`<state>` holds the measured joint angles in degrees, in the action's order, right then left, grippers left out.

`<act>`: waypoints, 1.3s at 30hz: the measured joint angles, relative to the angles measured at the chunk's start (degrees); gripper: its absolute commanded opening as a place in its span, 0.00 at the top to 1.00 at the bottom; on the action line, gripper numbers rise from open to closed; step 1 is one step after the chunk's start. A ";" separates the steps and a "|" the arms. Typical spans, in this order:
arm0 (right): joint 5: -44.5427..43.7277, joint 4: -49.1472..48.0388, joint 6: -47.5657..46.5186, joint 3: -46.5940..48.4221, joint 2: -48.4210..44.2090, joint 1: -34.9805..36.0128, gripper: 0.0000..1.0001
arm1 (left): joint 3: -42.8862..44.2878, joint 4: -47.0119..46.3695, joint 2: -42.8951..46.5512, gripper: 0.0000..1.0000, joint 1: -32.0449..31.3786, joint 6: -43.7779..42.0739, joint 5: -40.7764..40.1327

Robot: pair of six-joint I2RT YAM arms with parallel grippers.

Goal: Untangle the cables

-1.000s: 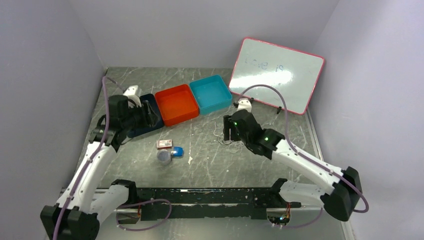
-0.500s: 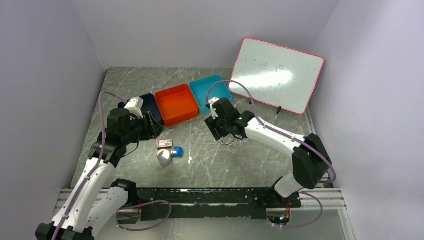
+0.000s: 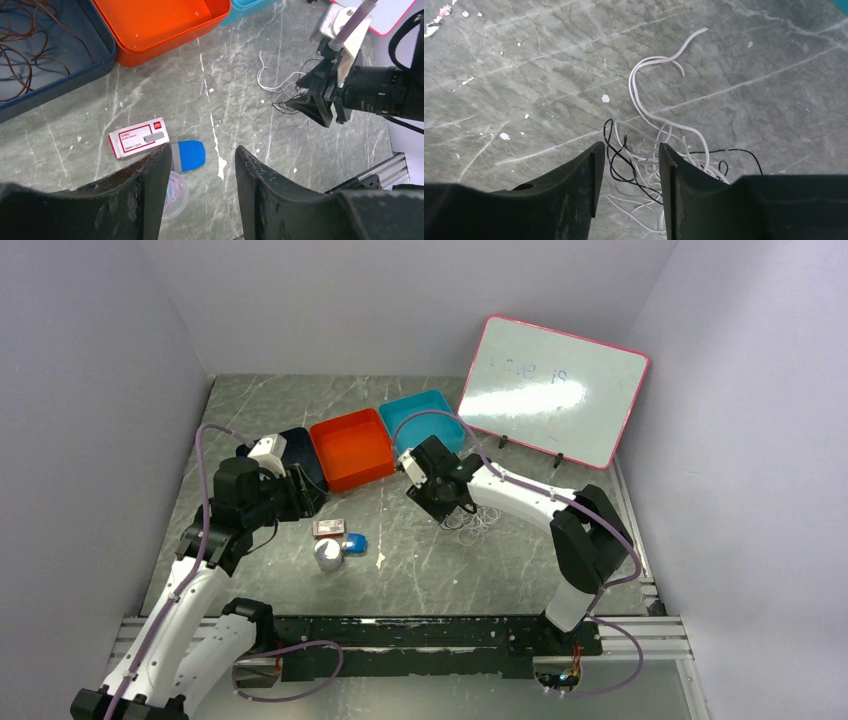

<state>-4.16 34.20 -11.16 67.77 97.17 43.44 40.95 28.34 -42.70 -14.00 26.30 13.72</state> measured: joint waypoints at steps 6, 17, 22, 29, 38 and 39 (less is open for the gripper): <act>-0.52 0.87 -1.62 0.07 1.77 0.00 0.69 | 0.00 0.00 0.13 0.45 -0.02 0.09 0.00; 0.39 0.55 -1.05 0.52 0.13 0.00 0.98 | 0.00 -0.02 0.17 0.46 -0.09 0.11 -0.02; 3.17 -0.15 1.09 0.52 -6.25 0.02 1.00 | 0.00 -0.07 0.52 0.45 -0.09 0.09 0.00; 10.84 -1.62 6.95 0.46 -16.06 0.07 1.00 | 0.02 -1.07 1.33 0.43 -0.09 -0.17 1.73; 19.28 -8.85 20.28 -0.07 -26.34 1.92 1.00 | 0.02 -5.49 1.60 0.36 -0.24 -0.09 7.15; 19.50 -9.99 21.81 -0.11 -27.17 2.25 1.00 | 0.00 -6.27 1.75 0.35 -0.37 0.15 7.54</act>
<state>15.33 24.21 10.66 67.66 70.00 45.69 40.95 22.06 -40.95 -14.37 26.46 21.26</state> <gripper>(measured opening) 0.013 0.619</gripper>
